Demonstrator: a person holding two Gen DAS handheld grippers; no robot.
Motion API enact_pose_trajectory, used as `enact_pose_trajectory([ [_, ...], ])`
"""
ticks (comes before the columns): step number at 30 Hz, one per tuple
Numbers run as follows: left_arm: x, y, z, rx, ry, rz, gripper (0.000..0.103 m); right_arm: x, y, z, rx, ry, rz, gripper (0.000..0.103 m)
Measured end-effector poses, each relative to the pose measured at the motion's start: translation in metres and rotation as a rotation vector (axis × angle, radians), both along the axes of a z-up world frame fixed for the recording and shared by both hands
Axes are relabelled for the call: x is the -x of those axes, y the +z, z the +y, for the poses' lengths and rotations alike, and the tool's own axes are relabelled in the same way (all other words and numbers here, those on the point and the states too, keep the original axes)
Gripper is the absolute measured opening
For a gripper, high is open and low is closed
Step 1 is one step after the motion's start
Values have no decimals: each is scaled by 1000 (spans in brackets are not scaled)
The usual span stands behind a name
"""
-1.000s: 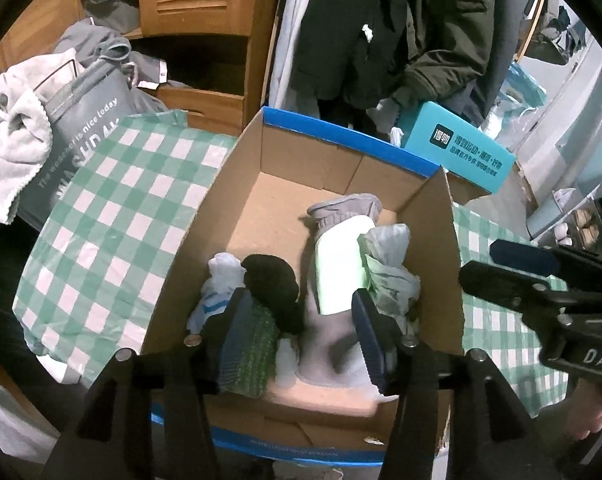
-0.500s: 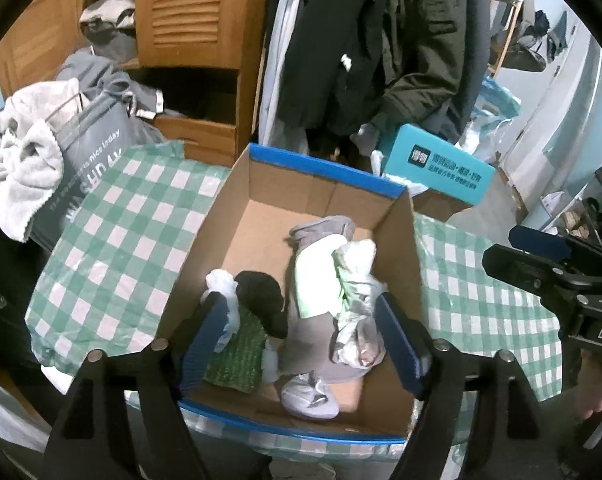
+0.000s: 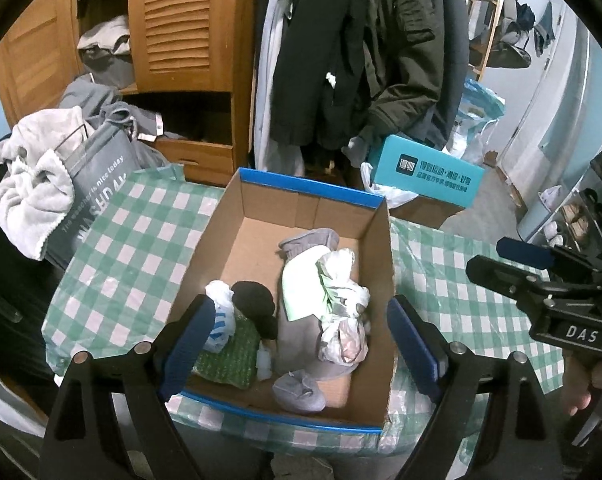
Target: Organize soft objects
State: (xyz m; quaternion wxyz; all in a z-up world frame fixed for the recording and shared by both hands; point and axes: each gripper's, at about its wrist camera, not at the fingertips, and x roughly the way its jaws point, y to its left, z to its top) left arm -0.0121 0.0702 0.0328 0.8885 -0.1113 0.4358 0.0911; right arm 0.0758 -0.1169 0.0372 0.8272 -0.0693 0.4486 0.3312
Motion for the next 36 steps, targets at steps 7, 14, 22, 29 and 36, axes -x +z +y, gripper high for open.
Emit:
enact_pose_trajectory([
  [7, 0, 1, -3, -5, -10, 11, 89, -1, -7, -6, 0, -3, 18, 71],
  [14, -2, -2, -7, -12, -18, 14, 94, -3, -9, -9, -3, -4, 30, 71],
  [22, -3, -4, -7, -11, -28, 20, 94, -3, -10, -10, -2, -7, 32, 71],
  [29, -4, -6, -7, 0, -34, 27, 94, -3, -10, -10, 0, -4, 32, 71],
  [36, -4, -10, -5, 13, -32, 32, 96, -5, -12, -10, 13, 7, 39, 71],
])
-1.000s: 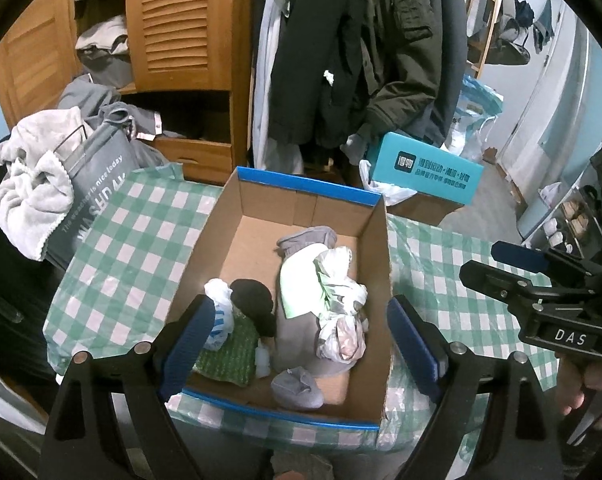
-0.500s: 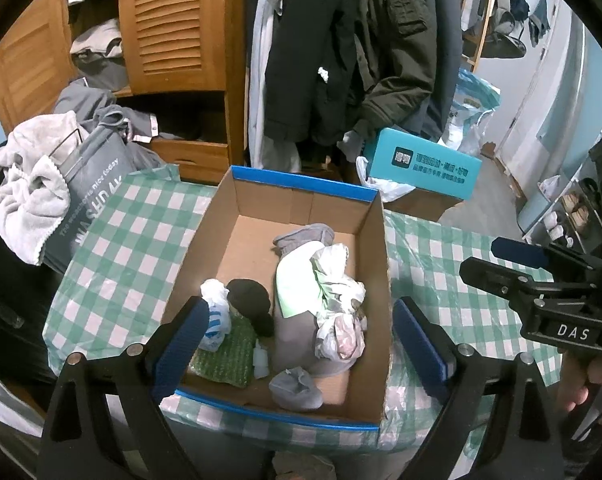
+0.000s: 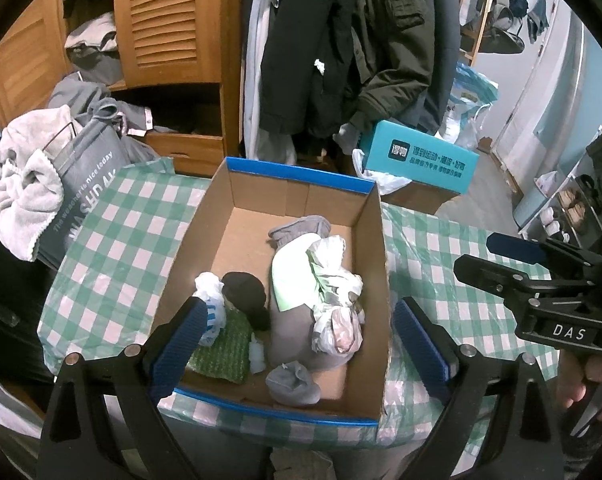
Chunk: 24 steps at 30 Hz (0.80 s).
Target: Organize soft objects
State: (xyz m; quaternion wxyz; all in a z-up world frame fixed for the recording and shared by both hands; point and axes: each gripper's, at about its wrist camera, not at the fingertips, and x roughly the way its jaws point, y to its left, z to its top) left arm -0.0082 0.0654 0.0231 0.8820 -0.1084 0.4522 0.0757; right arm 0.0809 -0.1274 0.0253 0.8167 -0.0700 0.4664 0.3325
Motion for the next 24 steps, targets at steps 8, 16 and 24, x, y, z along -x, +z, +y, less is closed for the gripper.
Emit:
enact_pose_trajectory([
  [8, 0, -3, 1, -5, 2, 8, 96, 1, -2, 2, 5, 1, 3, 71],
  [16, 0, -2, 1, -16, 1, 4, 100, 2, -7, 6, 16, 15, 5, 71],
  [24, 0, -1, 2, -21, -4, 5, 100, 2, -7, 7, 18, 13, 6, 71],
])
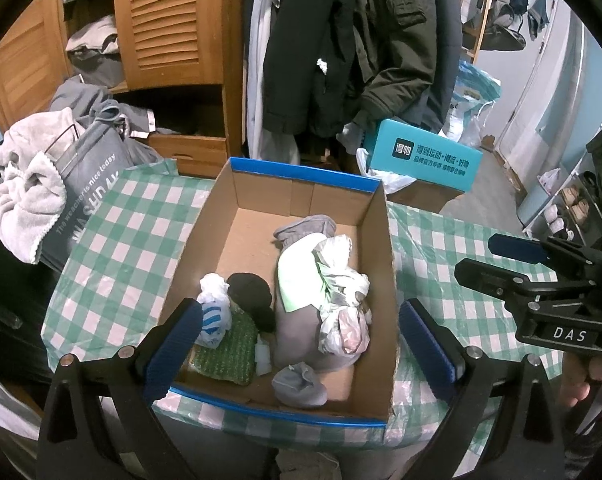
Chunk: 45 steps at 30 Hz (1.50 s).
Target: Organize soft objects
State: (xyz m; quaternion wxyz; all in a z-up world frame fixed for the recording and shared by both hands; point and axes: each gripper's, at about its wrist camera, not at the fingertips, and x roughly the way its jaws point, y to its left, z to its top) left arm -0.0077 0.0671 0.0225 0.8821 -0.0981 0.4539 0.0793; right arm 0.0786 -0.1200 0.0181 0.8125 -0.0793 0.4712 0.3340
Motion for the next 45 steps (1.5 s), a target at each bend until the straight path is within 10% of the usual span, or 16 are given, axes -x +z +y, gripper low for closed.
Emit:
enact_pose_trajectory([
  [45, 0, -1, -4, 2, -7, 5, 100, 3, -6, 3, 9, 4, 2, 71],
])
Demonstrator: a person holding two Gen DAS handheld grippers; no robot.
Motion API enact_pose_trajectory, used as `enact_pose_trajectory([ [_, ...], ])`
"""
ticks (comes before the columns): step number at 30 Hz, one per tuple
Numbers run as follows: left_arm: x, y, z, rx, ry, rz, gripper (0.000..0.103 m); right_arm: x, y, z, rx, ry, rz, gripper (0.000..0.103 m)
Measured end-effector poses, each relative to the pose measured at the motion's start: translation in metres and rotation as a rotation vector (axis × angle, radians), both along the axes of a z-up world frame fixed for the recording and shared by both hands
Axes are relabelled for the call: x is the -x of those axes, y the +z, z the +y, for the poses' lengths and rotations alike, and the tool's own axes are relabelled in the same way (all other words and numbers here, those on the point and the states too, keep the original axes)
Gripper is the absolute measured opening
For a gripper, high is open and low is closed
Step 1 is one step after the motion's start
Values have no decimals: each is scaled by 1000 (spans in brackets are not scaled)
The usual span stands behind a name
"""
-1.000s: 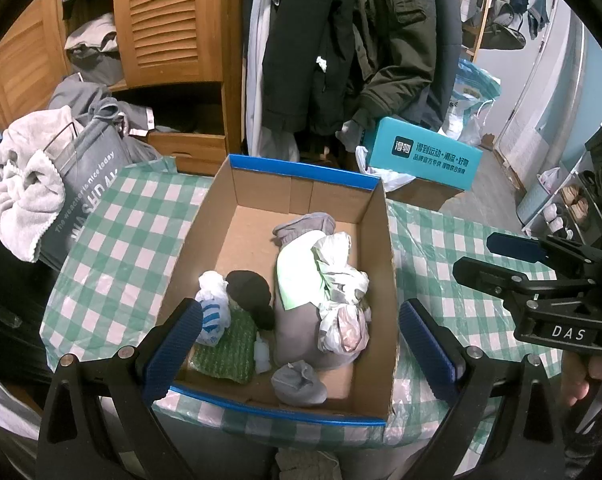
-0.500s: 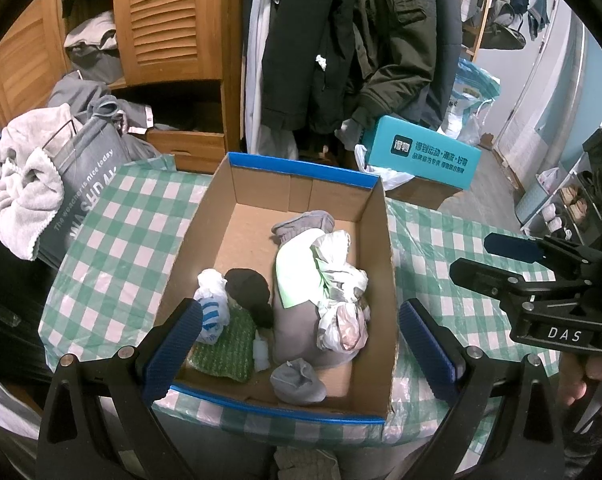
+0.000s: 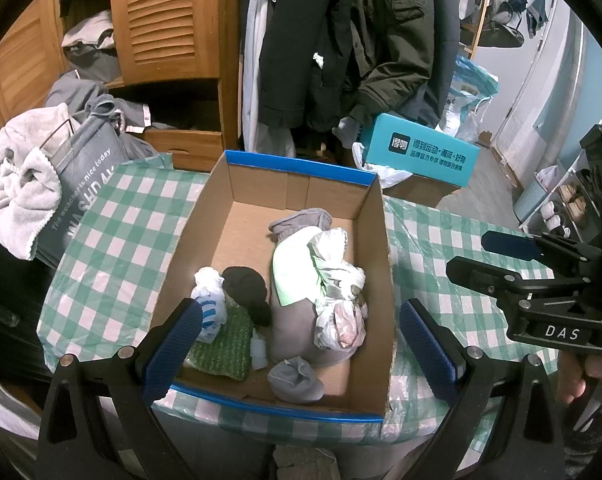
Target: Organize soft objects
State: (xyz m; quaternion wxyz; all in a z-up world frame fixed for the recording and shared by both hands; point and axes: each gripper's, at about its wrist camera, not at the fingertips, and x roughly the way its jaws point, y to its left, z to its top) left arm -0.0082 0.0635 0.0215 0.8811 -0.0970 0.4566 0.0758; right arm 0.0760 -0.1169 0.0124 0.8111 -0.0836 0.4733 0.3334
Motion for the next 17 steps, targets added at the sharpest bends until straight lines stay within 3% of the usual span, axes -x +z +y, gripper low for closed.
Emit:
enact_pose_trajectory([
  [17, 1, -1, 0, 5, 11, 4, 100, 0, 0, 0, 1, 0, 0, 71],
])
